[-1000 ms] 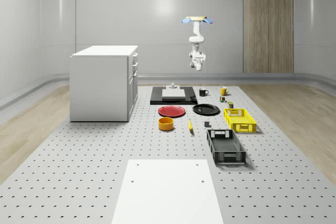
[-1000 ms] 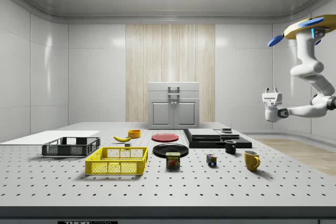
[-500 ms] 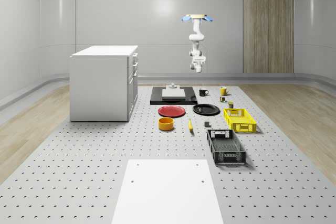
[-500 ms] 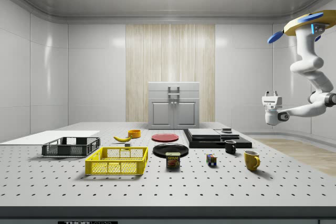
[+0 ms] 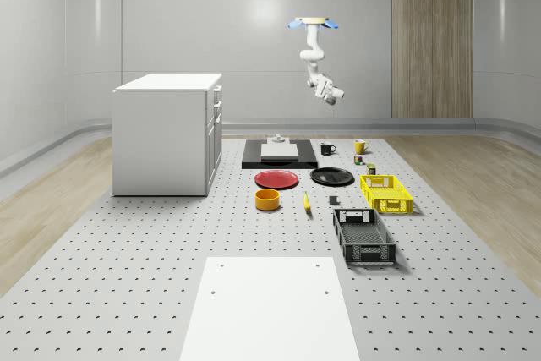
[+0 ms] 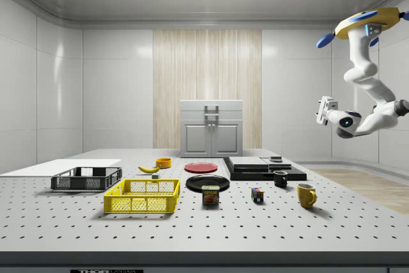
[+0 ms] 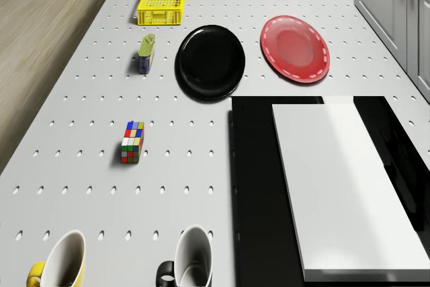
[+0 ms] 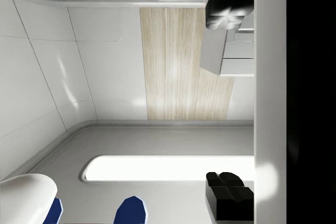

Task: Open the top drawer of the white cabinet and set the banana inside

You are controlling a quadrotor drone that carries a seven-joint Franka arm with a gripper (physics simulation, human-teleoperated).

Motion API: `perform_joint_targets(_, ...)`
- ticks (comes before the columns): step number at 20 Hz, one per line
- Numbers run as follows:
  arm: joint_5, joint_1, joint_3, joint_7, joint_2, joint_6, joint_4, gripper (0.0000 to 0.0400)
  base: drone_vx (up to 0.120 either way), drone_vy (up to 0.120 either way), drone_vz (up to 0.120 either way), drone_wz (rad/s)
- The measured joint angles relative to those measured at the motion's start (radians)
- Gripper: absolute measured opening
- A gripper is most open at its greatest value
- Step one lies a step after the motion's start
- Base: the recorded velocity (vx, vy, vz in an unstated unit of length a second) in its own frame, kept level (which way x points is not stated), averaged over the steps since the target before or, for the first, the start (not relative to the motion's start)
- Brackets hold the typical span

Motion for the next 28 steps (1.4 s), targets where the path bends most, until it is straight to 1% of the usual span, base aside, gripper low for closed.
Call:
perform_joint_targets(3, 0.078, 0.040, -0.058, -0.012, -0.016, 0.010, -0.045, 0.0400, 0.120, -0.120, 0.120, 0.000)
perform_joint_targets(6, 0.119, 0.073, -0.096, -0.017, -0.032, 0.023, -0.074, 0.0400, 0.120, -0.120, 0.120, 0.000)
perform_joint_targets(14, 0.146, 0.143, -0.153, -0.011, -0.074, 0.064, -0.108, 0.0400, 0.120, -0.120, 0.120, 0.000)
perform_joint_targets(16, 0.145, 0.158, -0.163, -0.007, -0.084, 0.074, -0.112, 0.0400, 0.120, -0.100, 0.020, 0.000)
perform_joint_targets(21, 0.135, 0.193, -0.183, 0.004, -0.108, 0.100, -0.119, 0.0400, 0.120, 0.000, 0.000, 0.000)
perform_joint_targets(28, 0.114, 0.237, -0.206, 0.022, -0.141, 0.136, -0.125, 0.0400, 0.120, -0.114, 0.000, 0.000)
